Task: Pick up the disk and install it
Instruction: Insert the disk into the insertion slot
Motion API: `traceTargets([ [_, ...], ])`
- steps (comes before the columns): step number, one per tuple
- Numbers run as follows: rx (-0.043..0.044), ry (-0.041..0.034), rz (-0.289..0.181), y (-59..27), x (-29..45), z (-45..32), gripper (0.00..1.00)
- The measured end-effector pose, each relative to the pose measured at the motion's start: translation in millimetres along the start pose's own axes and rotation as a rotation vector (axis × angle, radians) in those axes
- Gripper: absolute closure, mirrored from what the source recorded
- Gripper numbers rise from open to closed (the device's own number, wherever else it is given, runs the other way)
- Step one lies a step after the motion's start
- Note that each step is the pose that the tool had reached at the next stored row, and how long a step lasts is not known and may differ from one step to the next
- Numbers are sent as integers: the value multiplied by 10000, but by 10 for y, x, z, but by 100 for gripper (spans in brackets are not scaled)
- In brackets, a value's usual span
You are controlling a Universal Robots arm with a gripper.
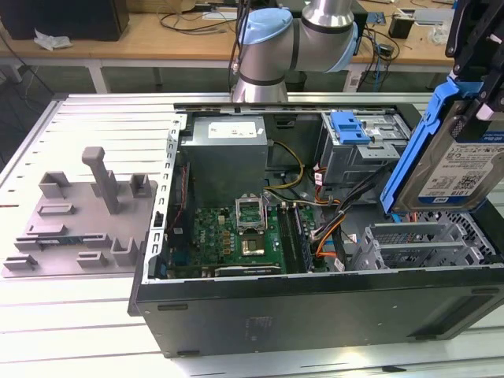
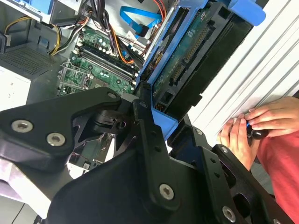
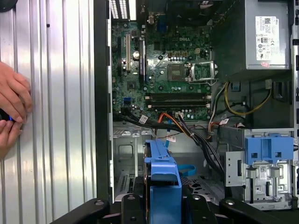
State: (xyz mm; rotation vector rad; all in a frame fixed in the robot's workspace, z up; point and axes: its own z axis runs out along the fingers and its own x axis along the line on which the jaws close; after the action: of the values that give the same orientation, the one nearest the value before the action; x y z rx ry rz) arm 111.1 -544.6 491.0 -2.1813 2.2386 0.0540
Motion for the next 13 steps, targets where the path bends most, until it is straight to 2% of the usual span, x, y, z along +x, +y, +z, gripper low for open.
traceTargets([
  [13,0,0,-1,0,6,46,64],
])
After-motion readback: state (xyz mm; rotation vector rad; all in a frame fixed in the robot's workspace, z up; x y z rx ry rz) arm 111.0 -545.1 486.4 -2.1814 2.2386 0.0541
